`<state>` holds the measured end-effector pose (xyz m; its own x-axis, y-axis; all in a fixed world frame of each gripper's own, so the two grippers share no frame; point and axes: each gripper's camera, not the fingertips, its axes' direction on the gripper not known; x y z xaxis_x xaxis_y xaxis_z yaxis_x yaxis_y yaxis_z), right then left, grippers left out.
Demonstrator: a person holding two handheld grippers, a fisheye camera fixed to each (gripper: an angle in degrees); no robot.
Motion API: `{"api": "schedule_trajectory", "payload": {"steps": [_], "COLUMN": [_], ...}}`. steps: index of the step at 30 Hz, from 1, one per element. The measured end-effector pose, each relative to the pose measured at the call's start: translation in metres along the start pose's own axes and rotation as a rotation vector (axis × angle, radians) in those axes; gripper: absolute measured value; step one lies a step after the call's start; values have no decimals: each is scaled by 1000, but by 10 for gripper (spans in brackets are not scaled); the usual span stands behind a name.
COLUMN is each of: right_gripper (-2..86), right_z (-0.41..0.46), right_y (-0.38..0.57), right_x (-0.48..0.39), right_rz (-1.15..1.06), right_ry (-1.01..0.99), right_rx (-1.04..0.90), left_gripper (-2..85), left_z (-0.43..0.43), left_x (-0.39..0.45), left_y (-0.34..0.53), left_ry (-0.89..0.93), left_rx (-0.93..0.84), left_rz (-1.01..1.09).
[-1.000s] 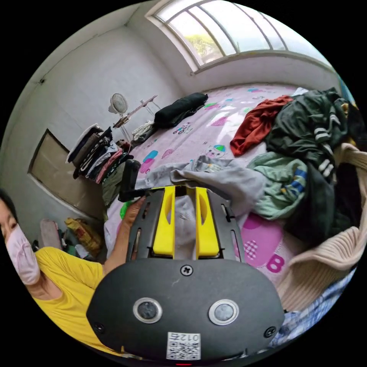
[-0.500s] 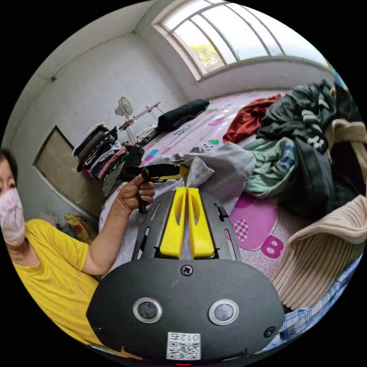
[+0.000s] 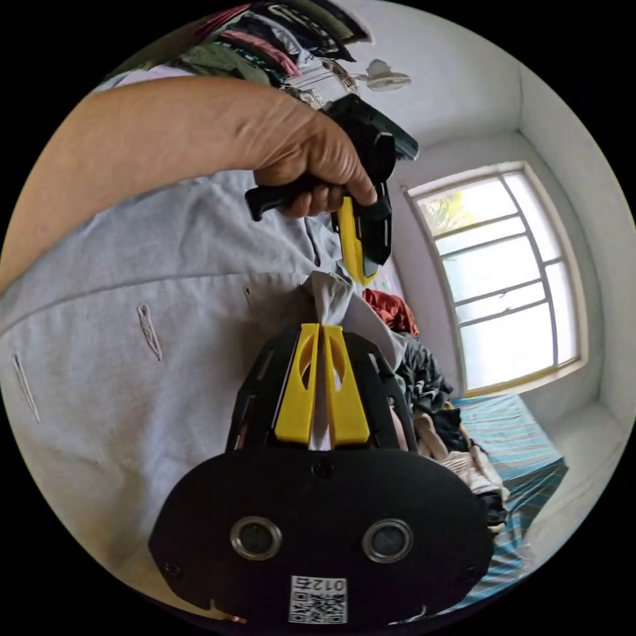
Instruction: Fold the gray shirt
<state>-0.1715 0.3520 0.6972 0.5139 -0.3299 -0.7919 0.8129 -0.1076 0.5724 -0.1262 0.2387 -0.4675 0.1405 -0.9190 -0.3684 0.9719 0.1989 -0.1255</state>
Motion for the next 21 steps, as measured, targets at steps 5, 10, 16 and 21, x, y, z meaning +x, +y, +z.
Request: {"api": "schedule_trajectory", "payload": {"steps": [5, 10, 16, 21], "right_gripper": [31, 87, 61, 97], "right_z": [-27, -9, 30, 83], "right_y": [0, 1, -12, -45], "right_x": [20, 64, 161, 216], "right_rz": [80, 187, 278, 110], "right_ry": [-151, -428, -373, -442], "right_rx": [114, 45, 89, -17], "left_gripper": [14, 13, 21, 55], "left_z": [3, 9, 19, 14], "left_x": [16, 26, 55, 73], "left_y": [-5, -9, -12, -10], "left_ry": [-74, -122, -206, -182], "left_rx": [-62, -123, -272, -293], "left_rz": [44, 56, 183, 266]}}
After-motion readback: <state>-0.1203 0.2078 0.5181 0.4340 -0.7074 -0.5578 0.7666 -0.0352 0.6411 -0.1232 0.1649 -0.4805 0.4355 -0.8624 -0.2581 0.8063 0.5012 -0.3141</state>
